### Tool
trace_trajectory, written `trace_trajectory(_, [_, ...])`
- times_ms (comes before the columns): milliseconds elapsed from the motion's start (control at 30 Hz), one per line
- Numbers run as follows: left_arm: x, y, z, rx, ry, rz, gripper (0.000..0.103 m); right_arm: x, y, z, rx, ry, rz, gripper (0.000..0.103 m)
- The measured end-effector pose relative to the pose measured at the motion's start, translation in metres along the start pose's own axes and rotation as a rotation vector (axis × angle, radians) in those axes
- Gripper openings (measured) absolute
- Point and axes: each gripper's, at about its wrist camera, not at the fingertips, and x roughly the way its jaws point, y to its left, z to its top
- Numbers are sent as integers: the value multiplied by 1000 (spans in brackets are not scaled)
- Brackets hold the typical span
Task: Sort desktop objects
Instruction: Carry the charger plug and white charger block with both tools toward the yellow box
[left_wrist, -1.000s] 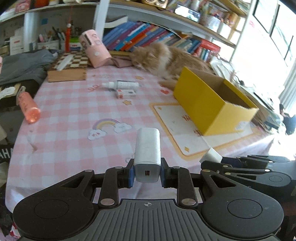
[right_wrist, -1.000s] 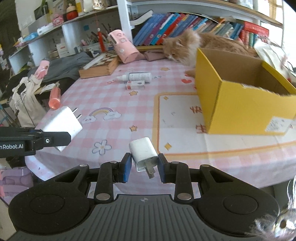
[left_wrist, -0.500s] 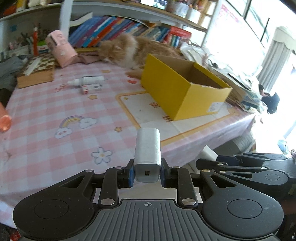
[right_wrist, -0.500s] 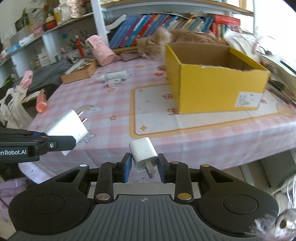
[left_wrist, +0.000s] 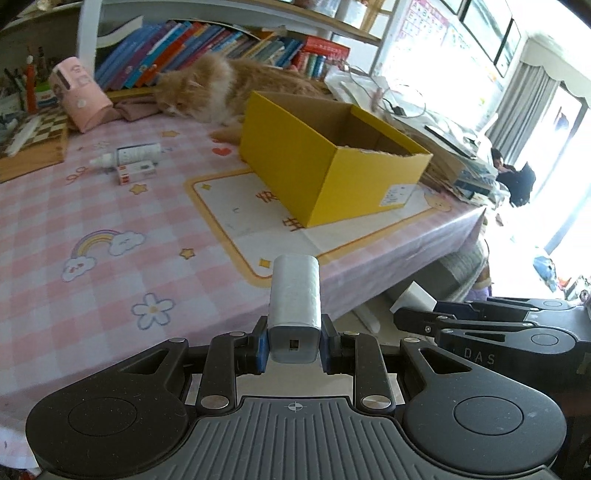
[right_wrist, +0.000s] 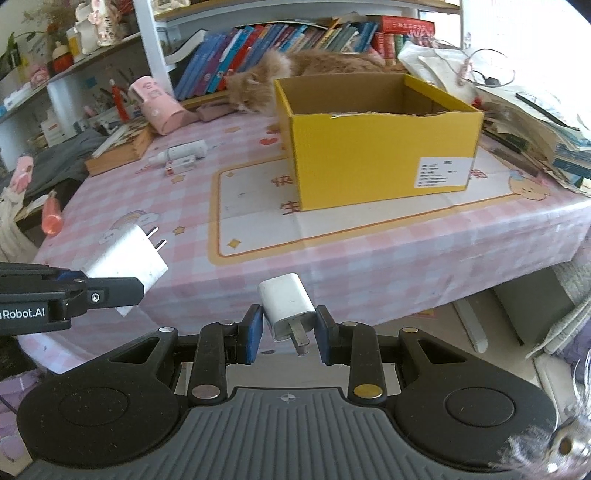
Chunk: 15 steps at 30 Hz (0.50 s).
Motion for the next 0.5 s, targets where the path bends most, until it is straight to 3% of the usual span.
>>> trace_trajectory(500, [31,-29,22,50,21,-39,25,4,-37,12,32,7,-34,28])
